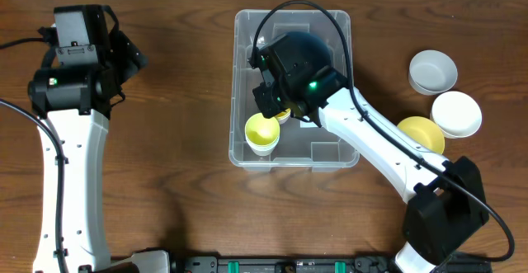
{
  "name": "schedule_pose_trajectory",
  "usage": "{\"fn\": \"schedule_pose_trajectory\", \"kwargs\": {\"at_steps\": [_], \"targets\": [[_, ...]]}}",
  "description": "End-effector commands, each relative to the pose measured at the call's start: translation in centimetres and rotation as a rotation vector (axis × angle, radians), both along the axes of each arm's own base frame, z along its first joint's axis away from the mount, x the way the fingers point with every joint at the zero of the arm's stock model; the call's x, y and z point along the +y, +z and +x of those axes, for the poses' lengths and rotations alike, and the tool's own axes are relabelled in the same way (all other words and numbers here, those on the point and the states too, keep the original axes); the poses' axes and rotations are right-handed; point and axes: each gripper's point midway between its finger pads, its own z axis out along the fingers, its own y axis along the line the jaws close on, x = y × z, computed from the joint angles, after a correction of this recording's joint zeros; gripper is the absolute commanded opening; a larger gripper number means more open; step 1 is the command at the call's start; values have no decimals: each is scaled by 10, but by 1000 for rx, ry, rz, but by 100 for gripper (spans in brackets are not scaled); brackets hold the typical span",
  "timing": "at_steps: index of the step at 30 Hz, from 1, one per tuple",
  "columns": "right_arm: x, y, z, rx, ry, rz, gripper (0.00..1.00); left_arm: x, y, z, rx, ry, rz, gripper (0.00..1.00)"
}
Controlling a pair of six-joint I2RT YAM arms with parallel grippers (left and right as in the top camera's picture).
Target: Pack container
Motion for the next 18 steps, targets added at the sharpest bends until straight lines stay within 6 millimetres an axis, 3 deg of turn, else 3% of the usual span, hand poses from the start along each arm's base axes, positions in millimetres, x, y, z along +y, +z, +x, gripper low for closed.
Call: {"fn": "schedule_pose_trajectory", "kwargs": {"at_steps": [1, 9, 14, 18], "targets": [[1, 8, 2, -14, 14, 2, 2, 2, 6, 0, -11, 4, 14, 98], [-14, 10, 2, -32, -2, -59, 3, 2, 6, 0, -11, 4, 13, 98], [-46, 55, 12, -126, -135, -42, 4, 2, 6, 0, -11, 4, 14, 98], [-103, 93, 9, -169, -320, -58, 5, 2, 6, 0, -11, 4, 13, 98]]}}
